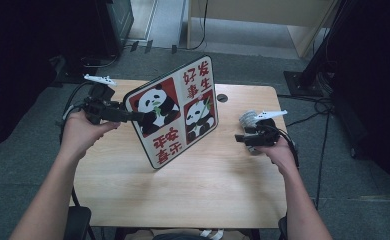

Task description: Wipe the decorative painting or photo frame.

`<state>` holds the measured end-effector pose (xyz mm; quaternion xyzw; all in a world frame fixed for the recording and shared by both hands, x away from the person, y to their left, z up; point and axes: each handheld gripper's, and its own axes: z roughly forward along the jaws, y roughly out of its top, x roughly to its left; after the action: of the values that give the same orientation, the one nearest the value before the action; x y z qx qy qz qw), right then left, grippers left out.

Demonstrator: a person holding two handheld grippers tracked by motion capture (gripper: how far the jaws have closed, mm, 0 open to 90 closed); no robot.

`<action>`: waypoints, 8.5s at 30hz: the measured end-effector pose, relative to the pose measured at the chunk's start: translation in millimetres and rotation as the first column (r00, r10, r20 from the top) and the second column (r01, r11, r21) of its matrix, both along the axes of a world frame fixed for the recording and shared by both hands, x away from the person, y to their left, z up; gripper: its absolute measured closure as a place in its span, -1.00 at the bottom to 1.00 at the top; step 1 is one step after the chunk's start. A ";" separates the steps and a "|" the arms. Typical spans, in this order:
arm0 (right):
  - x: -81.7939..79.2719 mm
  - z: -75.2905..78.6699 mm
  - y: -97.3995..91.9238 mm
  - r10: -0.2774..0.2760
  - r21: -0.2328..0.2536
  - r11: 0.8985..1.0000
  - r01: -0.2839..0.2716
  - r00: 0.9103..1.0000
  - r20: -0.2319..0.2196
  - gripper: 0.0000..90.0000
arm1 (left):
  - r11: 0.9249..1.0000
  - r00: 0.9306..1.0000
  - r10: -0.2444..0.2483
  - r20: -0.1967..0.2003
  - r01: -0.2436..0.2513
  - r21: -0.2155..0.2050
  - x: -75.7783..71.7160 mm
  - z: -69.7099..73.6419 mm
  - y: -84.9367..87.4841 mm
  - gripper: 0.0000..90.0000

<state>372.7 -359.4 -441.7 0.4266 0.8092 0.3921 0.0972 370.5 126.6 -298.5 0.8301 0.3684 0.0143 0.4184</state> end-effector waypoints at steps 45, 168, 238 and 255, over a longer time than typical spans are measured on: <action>56.3 -37.0 -42.8 -0.228 -0.127 0.968 0.216 0.969 -0.097 0.01 | 0.994 0.998 -0.019 -0.058 0.013 -0.108 -8.6 -56.7 -0.5 0.53; 83.9 148.0 45.3 0.030 -0.084 0.996 -0.030 1.000 0.001 0.50 | 0.990 0.999 -0.039 -0.028 0.035 -0.133 -6.5 -61.8 3.3 0.72; 96.4 123.0 96.2 0.106 -0.085 0.991 -0.106 0.994 -0.006 0.48 | 0.990 0.997 -0.068 -0.028 0.064 -0.128 -4.6 -61.9 4.7 0.71; 91.0 90.6 88.5 0.096 -0.074 0.992 -0.100 0.994 -0.055 0.48 | 0.990 0.997 -0.069 -0.028 0.065 -0.127 -4.9 -61.9 4.8 0.71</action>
<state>463.7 -271.0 -351.2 0.3922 0.8459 0.3539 0.0734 365.6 131.3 -360.4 0.8139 0.3471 -0.0365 0.4644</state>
